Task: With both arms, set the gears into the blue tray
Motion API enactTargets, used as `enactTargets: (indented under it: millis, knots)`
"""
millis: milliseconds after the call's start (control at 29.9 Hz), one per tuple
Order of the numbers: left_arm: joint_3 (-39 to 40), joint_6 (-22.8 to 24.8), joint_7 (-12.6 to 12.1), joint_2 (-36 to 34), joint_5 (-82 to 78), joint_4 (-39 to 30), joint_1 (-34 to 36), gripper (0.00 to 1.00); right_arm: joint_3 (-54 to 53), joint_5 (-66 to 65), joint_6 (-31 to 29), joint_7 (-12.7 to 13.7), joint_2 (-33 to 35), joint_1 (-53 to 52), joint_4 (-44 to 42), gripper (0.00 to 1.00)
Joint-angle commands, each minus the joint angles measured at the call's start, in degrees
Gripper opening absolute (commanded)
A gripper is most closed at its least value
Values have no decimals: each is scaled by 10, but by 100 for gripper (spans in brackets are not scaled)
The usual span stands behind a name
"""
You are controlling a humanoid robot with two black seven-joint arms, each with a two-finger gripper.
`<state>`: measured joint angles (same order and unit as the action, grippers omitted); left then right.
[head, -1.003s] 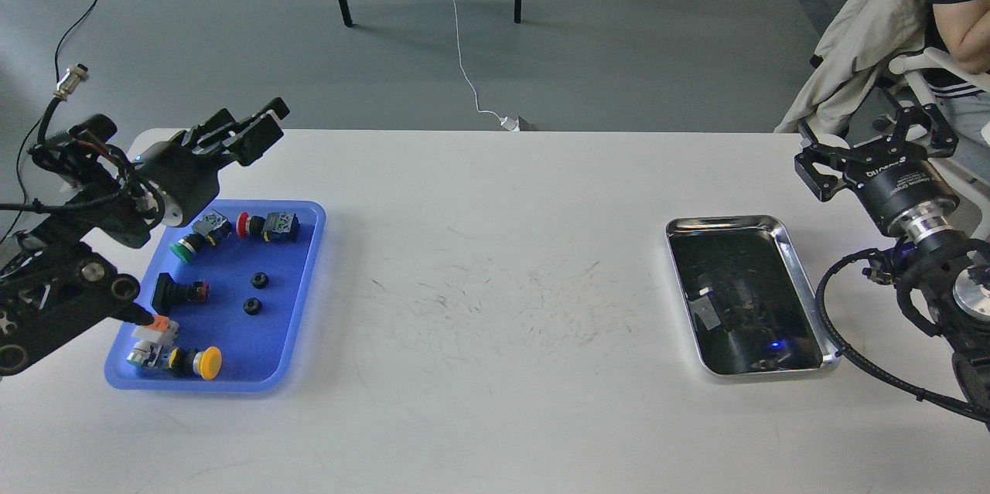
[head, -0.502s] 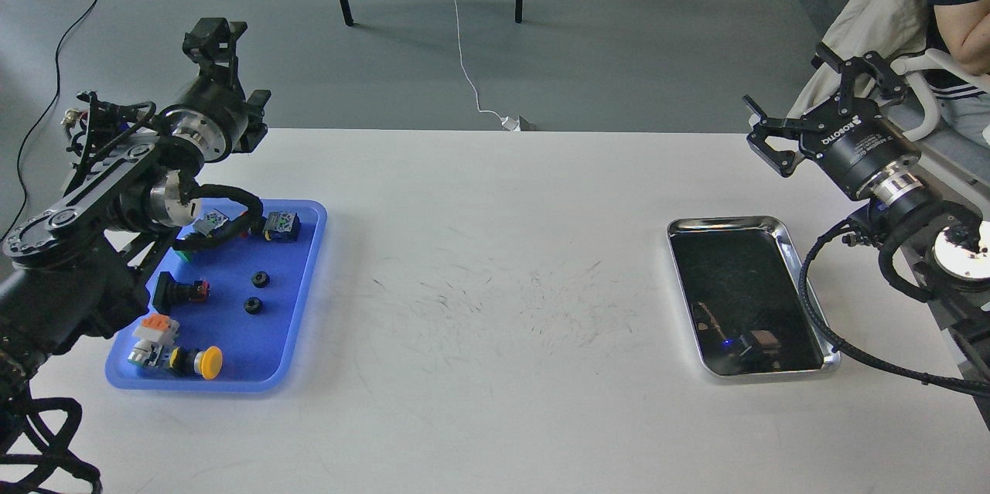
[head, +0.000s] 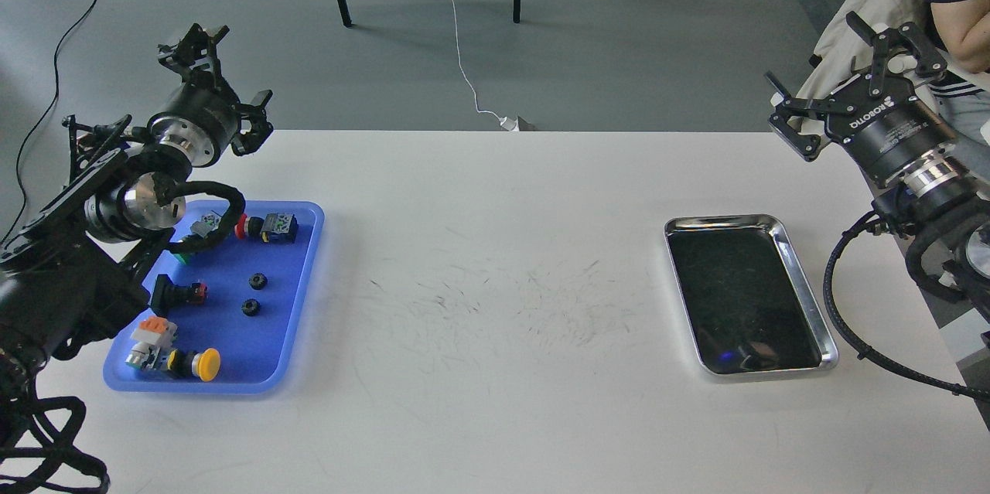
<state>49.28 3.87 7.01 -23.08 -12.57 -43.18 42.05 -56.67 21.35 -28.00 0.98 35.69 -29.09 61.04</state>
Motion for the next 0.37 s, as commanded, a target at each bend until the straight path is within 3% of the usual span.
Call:
enactTargets:
  millis: [0, 334]
  knots:
    - [0, 0, 0, 0, 0, -3, -1, 98, -2, 0, 0, 0, -1, 2, 0, 98]
    - [1, 5, 1, -3, 0, -5, -1, 98, -21, 3, 0, -3, -20, 11, -7, 98]
